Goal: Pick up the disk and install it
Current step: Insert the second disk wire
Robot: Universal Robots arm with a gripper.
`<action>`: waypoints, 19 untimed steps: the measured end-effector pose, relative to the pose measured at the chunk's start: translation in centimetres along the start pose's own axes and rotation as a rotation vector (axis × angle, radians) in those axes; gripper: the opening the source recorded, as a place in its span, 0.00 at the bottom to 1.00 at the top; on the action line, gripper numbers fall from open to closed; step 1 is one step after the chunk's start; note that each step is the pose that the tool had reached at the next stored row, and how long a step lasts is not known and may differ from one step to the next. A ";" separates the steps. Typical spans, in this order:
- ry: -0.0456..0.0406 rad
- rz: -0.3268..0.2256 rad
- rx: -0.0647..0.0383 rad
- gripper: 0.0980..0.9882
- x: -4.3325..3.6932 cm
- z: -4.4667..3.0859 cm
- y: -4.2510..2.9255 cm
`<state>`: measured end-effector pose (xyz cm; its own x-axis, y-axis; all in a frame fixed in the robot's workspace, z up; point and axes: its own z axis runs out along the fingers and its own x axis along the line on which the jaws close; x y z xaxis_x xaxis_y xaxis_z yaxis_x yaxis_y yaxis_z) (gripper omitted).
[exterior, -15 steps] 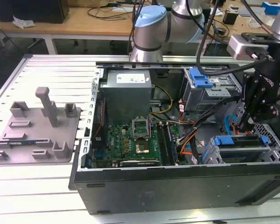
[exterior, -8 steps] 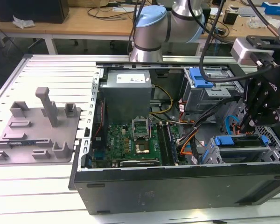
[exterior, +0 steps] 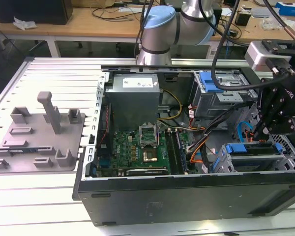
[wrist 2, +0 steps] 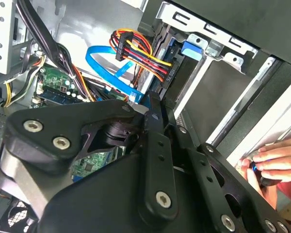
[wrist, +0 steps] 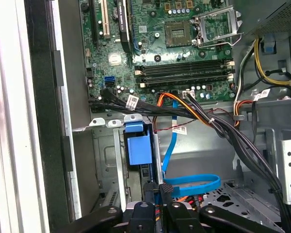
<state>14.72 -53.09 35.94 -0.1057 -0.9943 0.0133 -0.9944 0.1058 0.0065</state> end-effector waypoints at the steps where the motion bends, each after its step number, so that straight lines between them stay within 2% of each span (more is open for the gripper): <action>1: -0.0001 0.000 0.000 0.07 0.00 0.00 0.00; 7: -0.0087 -0.018 0.010 0.07 0.47 0.01 0.07; 13: -0.0099 -0.039 0.015 0.07 0.53 0.03 0.11; 19: -0.0100 -0.040 0.015 0.07 0.53 0.06 0.09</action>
<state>14.58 -53.61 35.88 -0.0658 -0.9978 0.0034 -0.9978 0.0658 -0.0079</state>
